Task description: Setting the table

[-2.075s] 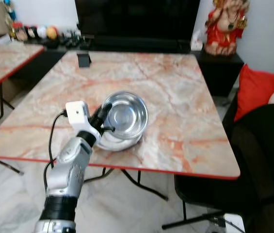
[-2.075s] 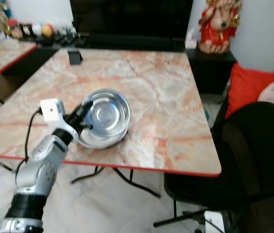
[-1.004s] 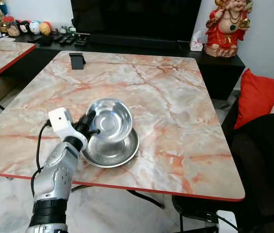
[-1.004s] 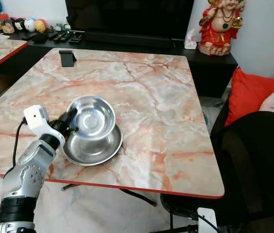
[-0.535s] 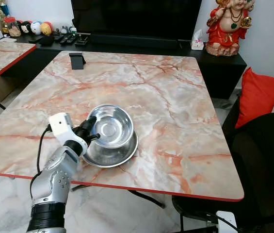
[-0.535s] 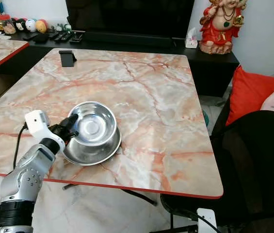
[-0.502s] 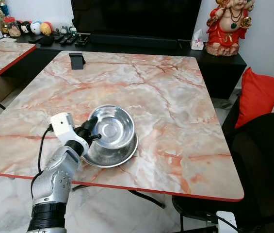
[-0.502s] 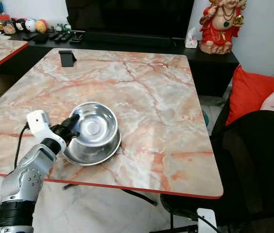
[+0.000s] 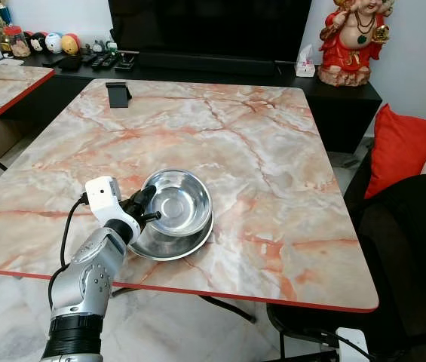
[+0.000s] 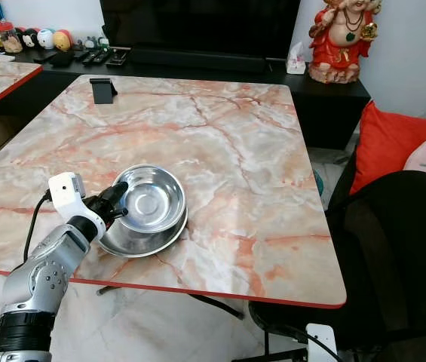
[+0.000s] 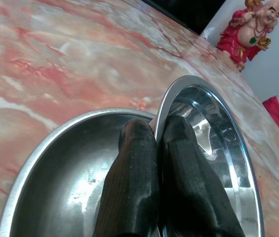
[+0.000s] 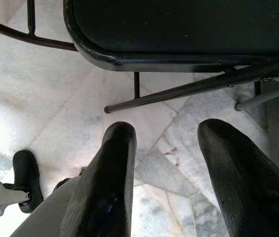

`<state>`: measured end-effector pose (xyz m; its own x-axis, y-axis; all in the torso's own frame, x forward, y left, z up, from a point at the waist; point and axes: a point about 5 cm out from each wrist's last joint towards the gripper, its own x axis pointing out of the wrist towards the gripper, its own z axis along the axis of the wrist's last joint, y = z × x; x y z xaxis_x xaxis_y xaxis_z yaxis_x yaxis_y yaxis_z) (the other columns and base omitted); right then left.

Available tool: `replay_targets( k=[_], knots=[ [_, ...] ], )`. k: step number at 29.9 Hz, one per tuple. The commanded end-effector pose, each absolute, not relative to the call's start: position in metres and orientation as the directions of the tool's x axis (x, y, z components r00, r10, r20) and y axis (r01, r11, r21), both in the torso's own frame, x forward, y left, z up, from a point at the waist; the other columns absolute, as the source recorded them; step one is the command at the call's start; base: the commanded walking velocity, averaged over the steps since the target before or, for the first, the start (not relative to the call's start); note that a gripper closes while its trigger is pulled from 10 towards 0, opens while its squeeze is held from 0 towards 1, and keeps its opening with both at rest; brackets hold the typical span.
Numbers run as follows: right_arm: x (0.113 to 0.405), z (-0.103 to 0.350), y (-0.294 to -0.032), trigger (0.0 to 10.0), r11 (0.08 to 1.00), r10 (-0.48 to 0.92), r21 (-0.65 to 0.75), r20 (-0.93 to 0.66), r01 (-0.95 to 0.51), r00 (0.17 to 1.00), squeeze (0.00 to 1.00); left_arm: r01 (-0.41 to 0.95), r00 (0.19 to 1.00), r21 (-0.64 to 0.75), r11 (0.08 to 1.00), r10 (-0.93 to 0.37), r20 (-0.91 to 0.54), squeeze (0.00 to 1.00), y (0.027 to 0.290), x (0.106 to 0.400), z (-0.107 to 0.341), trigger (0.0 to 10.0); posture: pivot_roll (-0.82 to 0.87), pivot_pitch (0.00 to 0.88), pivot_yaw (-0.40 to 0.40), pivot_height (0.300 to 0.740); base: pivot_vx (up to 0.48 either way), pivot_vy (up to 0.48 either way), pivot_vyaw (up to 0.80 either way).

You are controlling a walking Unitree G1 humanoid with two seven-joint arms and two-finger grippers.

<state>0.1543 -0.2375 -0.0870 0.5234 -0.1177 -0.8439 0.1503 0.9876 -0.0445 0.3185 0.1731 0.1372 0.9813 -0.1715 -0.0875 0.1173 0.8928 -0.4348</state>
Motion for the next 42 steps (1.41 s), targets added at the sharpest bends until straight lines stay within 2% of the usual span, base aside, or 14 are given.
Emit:
replay_targets(
  k=[1, 33, 34, 35, 42],
  knots=[
    [0.1546, -0.0866, -0.2388, 10.0, 0.988, -0.118, -0.046, -0.845, 0.150, 0.521, 0.00, 0.116, 0.985, -0.425, 0.898, -0.159, -0.066, 0.00, 0.1748, 0.3221, 0.1437, 10.0, 0.08, 0.000, -0.026, 0.727, 0.000, 0.000, 0.00],
    [0.1563, -0.0858, -0.2396, 10.0, 0.987, -0.123, -0.046, -0.843, 0.157, 0.524, 0.00, 0.079, 0.982, -0.413, 0.907, -0.142, -0.125, 0.00, 0.1746, 0.3249, 0.1354, 10.0, 0.08, 0.000, -0.028, 0.727, 0.000, 0.000, 0.00],
    [0.1564, -0.0858, -0.2395, 10.0, 0.986, -0.123, -0.046, -0.843, 0.157, 0.524, 0.00, 0.078, 0.982, -0.409, 0.909, -0.142, -0.127, 0.36, 0.1743, 0.3248, 0.1349, 10.0, 0.08, 0.000, -0.028, 0.727, 0.000, 0.000, 0.00],
    [0.1564, -0.0858, -0.2395, 10.0, 0.986, -0.123, -0.046, -0.843, 0.158, 0.524, 0.00, 0.078, 0.982, -0.409, 0.909, -0.141, -0.127, 0.40, 0.1743, 0.3248, 0.1348, 10.0, 0.08, 0.000, -0.028, 0.727, 0.000, 0.000, 0.00],
    [0.1567, -0.0857, -0.2394, 10.0, 0.986, -0.123, -0.046, -0.842, 0.157, 0.525, 0.00, 0.078, 0.982, -0.409, 0.909, -0.140, -0.125, 0.37, 0.1745, 0.3249, 0.1360, 10.0, 0.08, 0.000, -0.028, 0.727, 0.000, 0.000, 0.00]
  ],
)
